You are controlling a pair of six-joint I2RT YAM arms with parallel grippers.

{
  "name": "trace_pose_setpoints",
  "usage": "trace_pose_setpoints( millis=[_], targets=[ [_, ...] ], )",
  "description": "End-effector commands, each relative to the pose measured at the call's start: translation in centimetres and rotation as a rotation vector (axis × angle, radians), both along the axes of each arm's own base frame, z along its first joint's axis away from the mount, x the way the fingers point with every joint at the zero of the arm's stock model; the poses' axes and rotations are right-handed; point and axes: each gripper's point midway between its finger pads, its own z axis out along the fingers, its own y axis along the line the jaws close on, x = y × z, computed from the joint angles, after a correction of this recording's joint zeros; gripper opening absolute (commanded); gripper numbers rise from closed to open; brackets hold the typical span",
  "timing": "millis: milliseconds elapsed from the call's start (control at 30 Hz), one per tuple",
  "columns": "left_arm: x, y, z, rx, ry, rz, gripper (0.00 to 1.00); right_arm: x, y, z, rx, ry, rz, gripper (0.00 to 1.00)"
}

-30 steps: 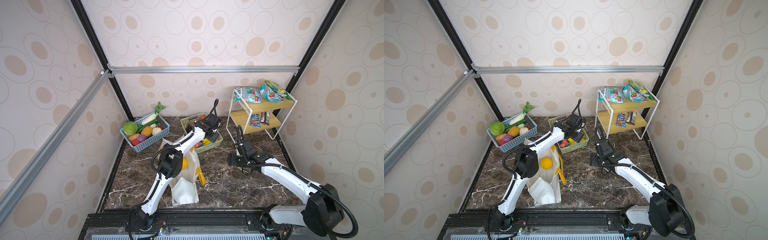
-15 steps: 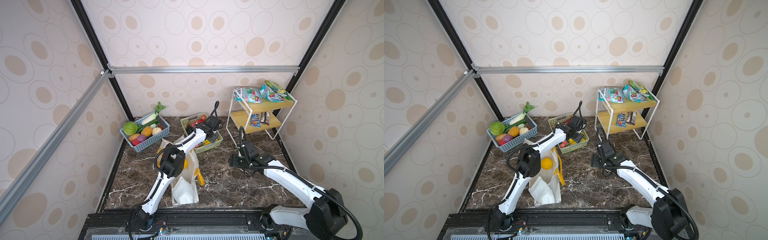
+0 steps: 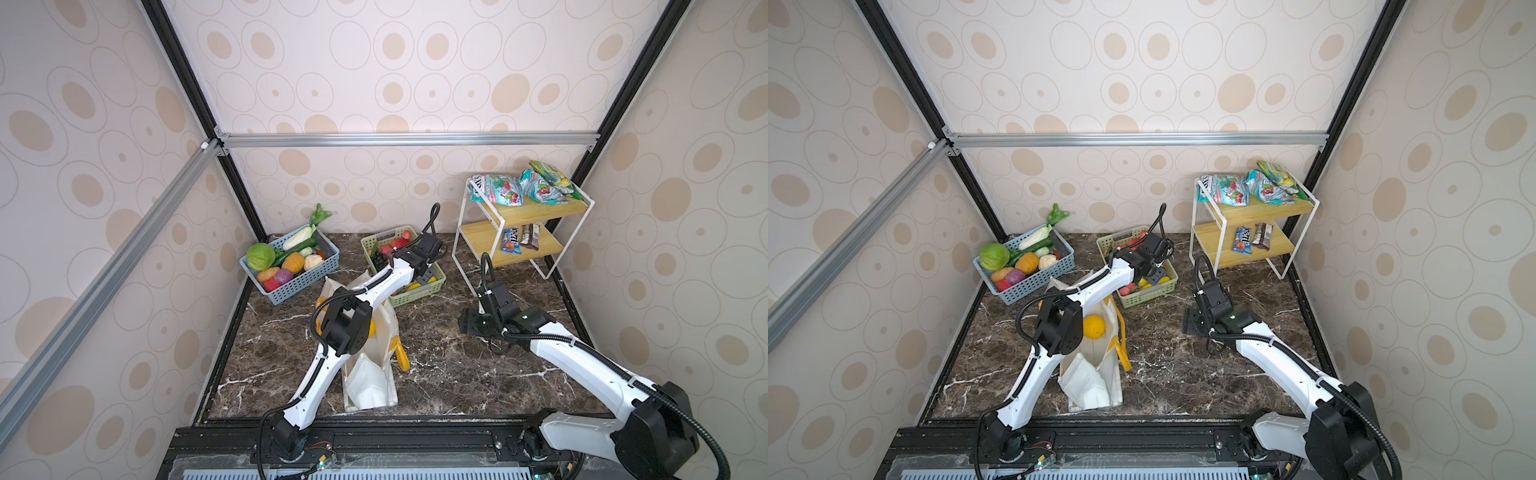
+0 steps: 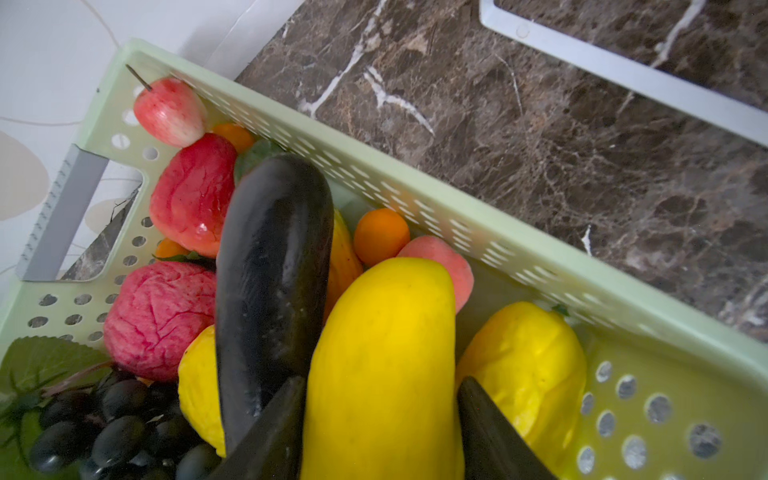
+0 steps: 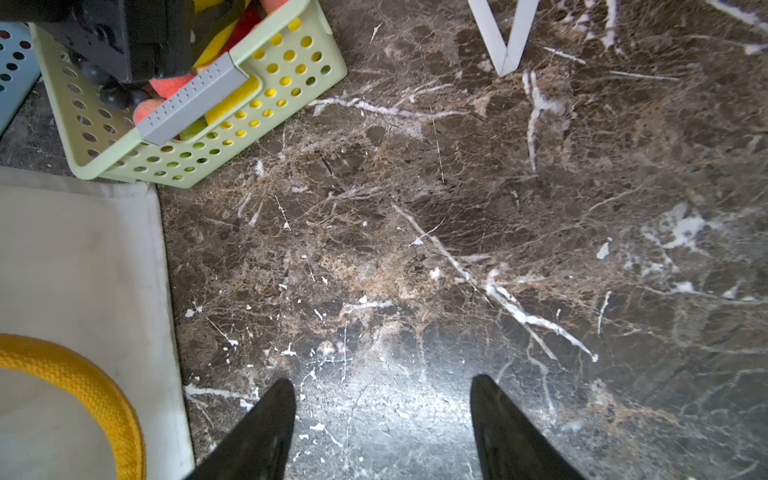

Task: Place the food into the grocery bag and tie it
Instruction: 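Lower the left gripper onto the long yellow squash and grasp it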

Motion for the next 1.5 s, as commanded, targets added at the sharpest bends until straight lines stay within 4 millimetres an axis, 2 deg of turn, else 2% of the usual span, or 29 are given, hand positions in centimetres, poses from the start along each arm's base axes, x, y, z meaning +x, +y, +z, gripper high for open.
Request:
trace_pose_setpoints(
  millis=[0,667,1167,1467],
  targets=[
    [0.8,0.4,0.3,0.034,-0.03,0.011,0.54,-0.7,-0.7,-0.3,-0.012,0.014,-0.018,0.7],
    [0.0,-0.2,5.7,-0.092,-0.07,0.018,0.54,-0.3,-0.3,-0.8,-0.003,0.018,-0.007,0.7],
    [-0.8,0.2,9.2,-0.179,-0.077,0.052,0.54,0.5,0.7,-0.8,0.016,0.021,0.017,0.7],
    [-1.2,0.6,10.4,-0.211,-0.077,0.066,0.54,1.0,1.3,-0.8,0.022,0.022,0.04,0.7]
  ],
)
